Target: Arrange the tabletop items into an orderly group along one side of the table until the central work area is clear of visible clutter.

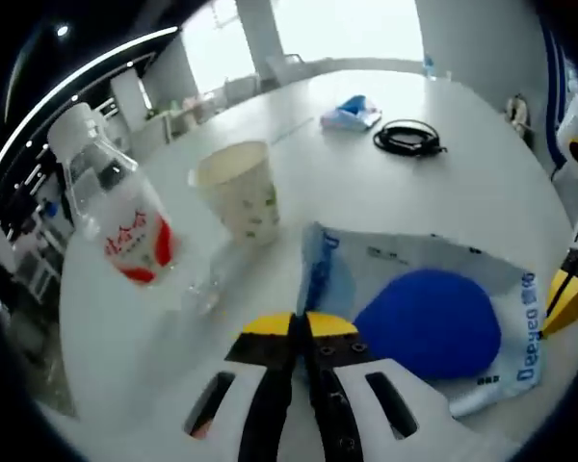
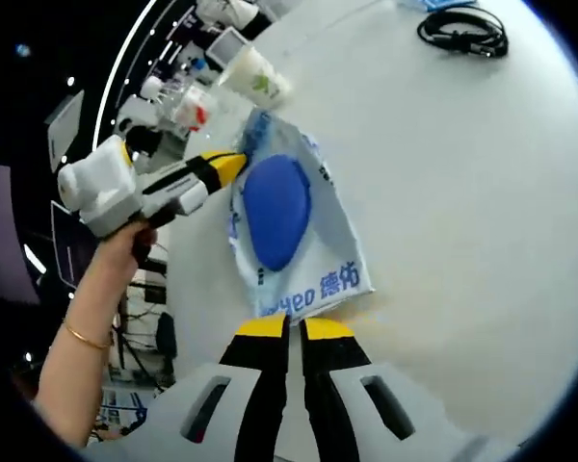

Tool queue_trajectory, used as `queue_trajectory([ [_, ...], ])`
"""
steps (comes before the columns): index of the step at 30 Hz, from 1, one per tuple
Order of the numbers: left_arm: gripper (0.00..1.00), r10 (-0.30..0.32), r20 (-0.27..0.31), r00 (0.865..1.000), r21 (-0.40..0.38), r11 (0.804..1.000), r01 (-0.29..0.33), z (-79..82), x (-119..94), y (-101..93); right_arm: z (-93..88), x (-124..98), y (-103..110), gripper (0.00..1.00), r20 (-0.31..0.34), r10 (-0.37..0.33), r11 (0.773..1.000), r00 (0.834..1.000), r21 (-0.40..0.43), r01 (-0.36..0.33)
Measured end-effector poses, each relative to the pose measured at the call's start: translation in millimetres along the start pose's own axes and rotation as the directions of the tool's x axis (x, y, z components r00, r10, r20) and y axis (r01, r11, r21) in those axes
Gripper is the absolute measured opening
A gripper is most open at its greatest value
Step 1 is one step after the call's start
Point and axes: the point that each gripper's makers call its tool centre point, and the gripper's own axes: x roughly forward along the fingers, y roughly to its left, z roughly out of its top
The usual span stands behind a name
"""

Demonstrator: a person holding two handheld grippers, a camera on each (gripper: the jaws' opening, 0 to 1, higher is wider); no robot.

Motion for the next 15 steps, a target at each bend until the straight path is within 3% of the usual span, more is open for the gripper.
queue_trajectory([
  [6,0.0,0.009,-0.023,1.0,-0.042,0.999,-0.01,-6.7,-14.3,3.2,8.6,-10.8,-7.0,0.03,0.004,0.008,1.0,1.0,-0.014,-0.008],
  [15,0.0,-0.001,-0.045,0.999,-0.083,0.997,-0.003,-17.7,-44.8,-1.3,53.6,-38.2,-25.2,0.01,0.116,-0.038,0.995,0.993,-0.091,0.049],
])
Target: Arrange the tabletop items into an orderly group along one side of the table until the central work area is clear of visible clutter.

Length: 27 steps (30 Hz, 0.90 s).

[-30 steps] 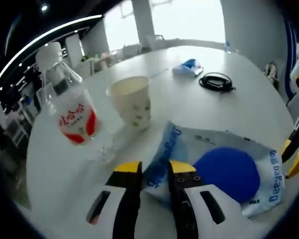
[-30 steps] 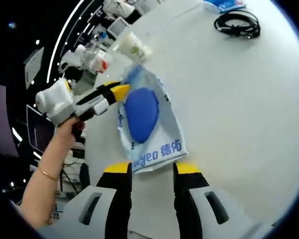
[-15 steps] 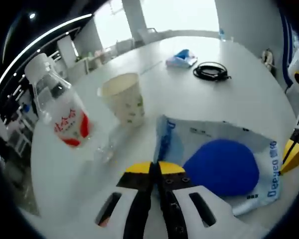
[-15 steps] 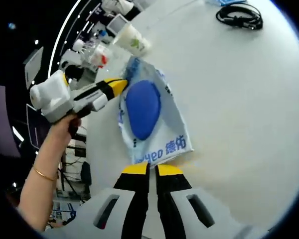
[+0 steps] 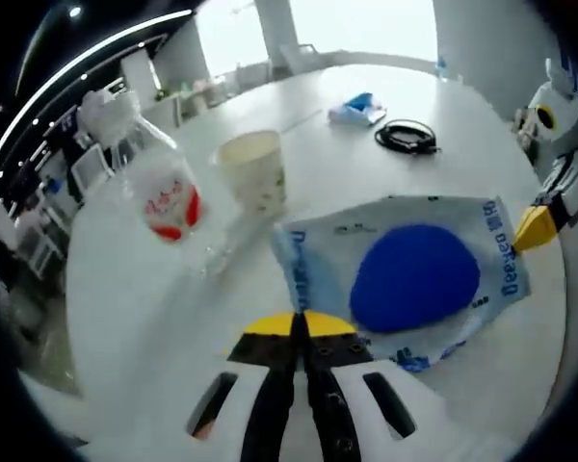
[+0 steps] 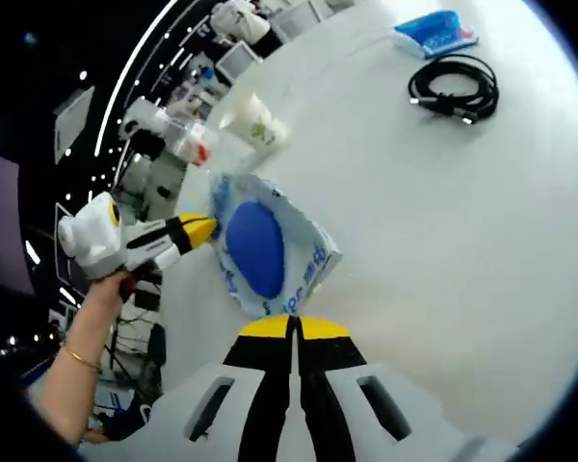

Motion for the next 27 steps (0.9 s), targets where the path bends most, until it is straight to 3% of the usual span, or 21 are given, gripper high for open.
queue_trajectory([
  [12,0.0,-0.052,-0.019,0.998,-0.041,0.998,0.051,-5.0,-16.0,-20.3,33.9,-13.1,-16.8,0.01,0.079,-0.043,0.995,0.996,-0.082,0.049],
  [23,0.0,-0.121,-0.036,0.992,-0.146,0.983,0.114,-14.2,-24.9,-50.3,59.9,-19.4,-31.7,0.01,0.097,-0.058,0.99,0.994,-0.125,0.07],
  [27,0.0,-0.135,-0.037,0.99,-0.141,0.982,0.129,-13.6,-27.9,-64.5,67.0,-22.2,-38.9,0.01,0.106,-0.076,0.986,0.991,-0.138,0.09],
])
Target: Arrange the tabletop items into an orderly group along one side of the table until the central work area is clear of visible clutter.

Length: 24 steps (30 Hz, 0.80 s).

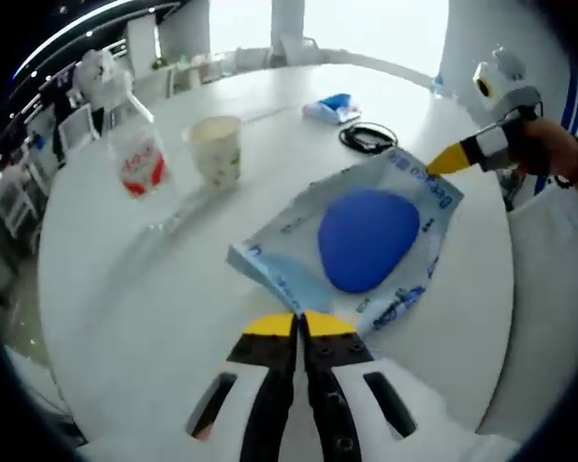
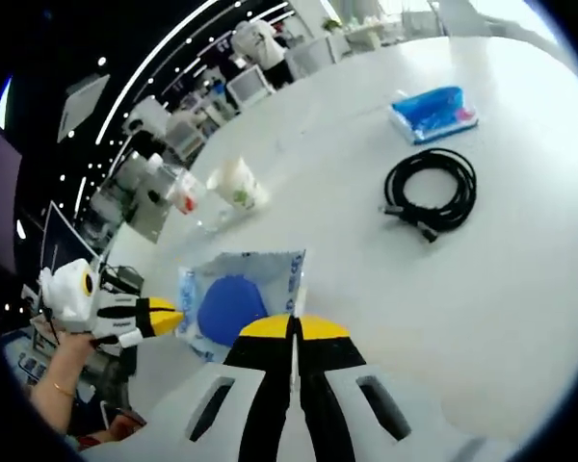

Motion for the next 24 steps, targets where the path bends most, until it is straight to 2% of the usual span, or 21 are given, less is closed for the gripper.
queue_trajectory([
  [5,0.0,0.016,-0.05,0.999,0.033,0.999,-0.014,-4.5,3.4,-18.9,3.2,2.4,-9.0,0.01,-0.008,-0.02,1.0,1.0,0.0,0.02],
  [10,0.0,0.013,-0.065,0.998,0.018,1.0,-0.012,-4.7,7.0,-29.4,5.8,3.7,-20.9,0.01,-0.012,-0.055,0.998,0.998,-0.028,0.054],
  [13,0.0,0.016,-0.078,0.997,-0.019,1.0,-0.018,-6.2,8.0,-35.9,7.6,5.4,-26.0,0.01,-0.013,-0.064,0.997,0.998,-0.054,0.063],
  [16,0.0,0.051,-0.101,0.994,-0.064,0.996,-0.058,-9.0,9.0,-38.2,5.2,9.4,-30.3,0.01,-0.025,-0.074,0.995,0.997,-0.071,0.073],
  [19,0.0,0.071,-0.107,0.992,-0.08,0.994,-0.079,-10.6,12.3,-40.3,-0.6,13.5,-37.5,0.01,-0.036,-0.113,0.985,0.993,-0.135,0.107],
  [22,0.0,0.096,-0.132,0.987,-0.071,0.992,-0.106,-16.1,16.1,-42.9,-6.4,17.4,-41.3,0.01,-0.051,-0.125,0.982,0.991,-0.152,0.116],
  [24,0.0,0.116,-0.135,0.984,-0.032,0.992,-0.122,-18.2,18.7,-41.1,-9.6,19.1,-45.3,0.01,-0.056,-0.133,0.979,0.99,-0.166,0.122],
])
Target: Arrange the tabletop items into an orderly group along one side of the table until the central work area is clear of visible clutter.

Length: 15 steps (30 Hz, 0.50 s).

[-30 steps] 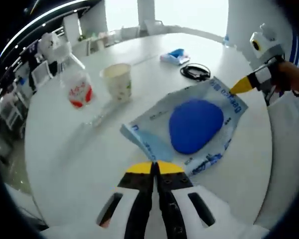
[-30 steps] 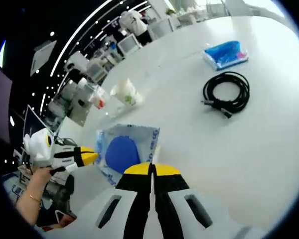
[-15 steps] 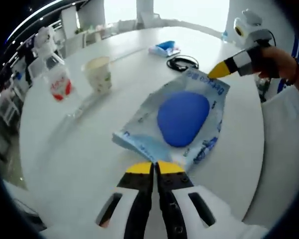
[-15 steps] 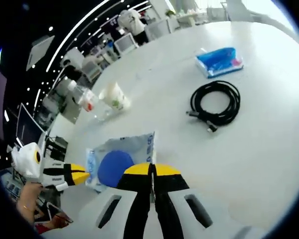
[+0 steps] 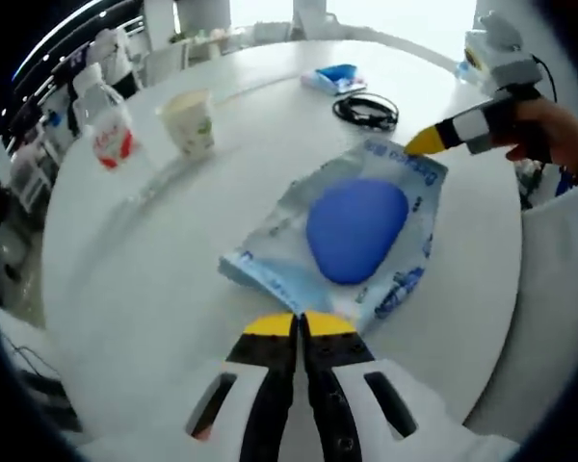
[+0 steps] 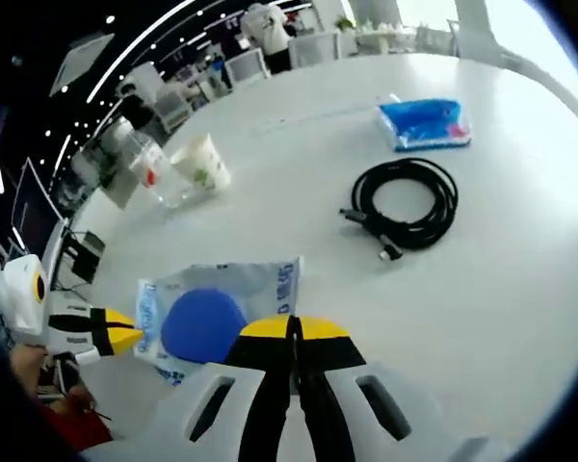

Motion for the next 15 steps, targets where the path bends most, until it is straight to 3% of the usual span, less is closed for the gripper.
queue_trajectory([
  [5,0.0,0.019,-0.001,1.0,0.029,0.999,-0.019,0.7,-0.6,-1.2,-4.4,4.1,-5.6,0.01,0.002,-0.012,0.999,1.0,-0.03,0.012],
  [10,0.0,0.038,-0.007,0.999,-0.009,0.999,-0.038,-2.1,1.1,0.6,-5.2,6.0,-7.2,0.02,0.01,-0.024,0.996,1.0,-0.085,0.025],
  [15,0.0,0.058,-0.023,0.998,-0.02,0.998,-0.059,-4.3,4.0,0.0,-10.0,10.6,-12.9,0.03,0.004,-0.022,0.998,1.0,-0.055,0.022],
])
